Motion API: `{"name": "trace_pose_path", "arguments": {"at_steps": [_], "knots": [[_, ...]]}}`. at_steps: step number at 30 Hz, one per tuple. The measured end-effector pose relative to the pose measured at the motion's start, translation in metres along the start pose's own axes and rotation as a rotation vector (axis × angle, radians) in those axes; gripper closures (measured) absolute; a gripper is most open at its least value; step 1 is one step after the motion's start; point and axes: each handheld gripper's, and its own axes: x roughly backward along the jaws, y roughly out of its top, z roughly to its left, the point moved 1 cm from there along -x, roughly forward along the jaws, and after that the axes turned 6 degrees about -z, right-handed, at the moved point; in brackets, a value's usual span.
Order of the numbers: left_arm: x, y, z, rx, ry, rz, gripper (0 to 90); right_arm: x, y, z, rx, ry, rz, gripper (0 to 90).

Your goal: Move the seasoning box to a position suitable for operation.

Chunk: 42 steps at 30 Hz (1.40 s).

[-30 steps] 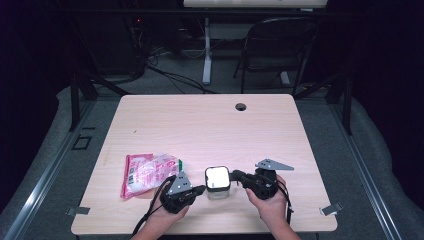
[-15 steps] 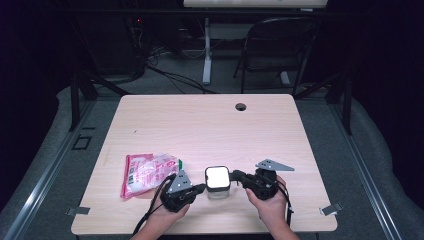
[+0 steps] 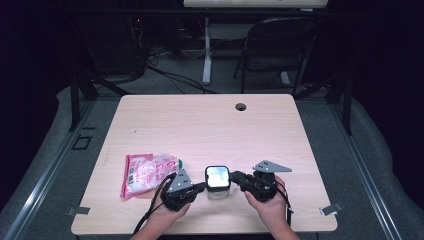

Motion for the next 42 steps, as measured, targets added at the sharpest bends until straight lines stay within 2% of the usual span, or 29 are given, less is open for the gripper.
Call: {"name": "trace_pose_path", "arguments": {"at_steps": [4,11,17,27,36,42], "knots": [[0.000,0.001,0.000,0.003,0.000,-0.002,90.0,0.000,-0.001,0.005,0.064,-0.013,0.004,69.1],[-0.001,0.004,0.000,0.003,0.003,-0.006,90.0,0.004,-0.002,0.009,0.105,0.006,0.006,60.4],[-0.001,0.006,0.000,-0.003,0.006,-0.012,90.0,0.007,-0.003,0.014,0.168,0.004,0.006,56.5],[-0.001,0.014,0.000,0.000,0.002,-0.034,90.0,0.008,-0.007,0.022,0.228,0.021,0.022,51.1],[-0.002,0.020,-0.001,0.004,0.005,-0.045,89.0,0.005,-0.008,0.034,0.303,0.009,0.013,47.4],[-0.002,0.022,-0.001,0.007,0.010,-0.046,89.0,0.003,-0.007,0.037,0.312,0.011,-0.002,44.1]]}}
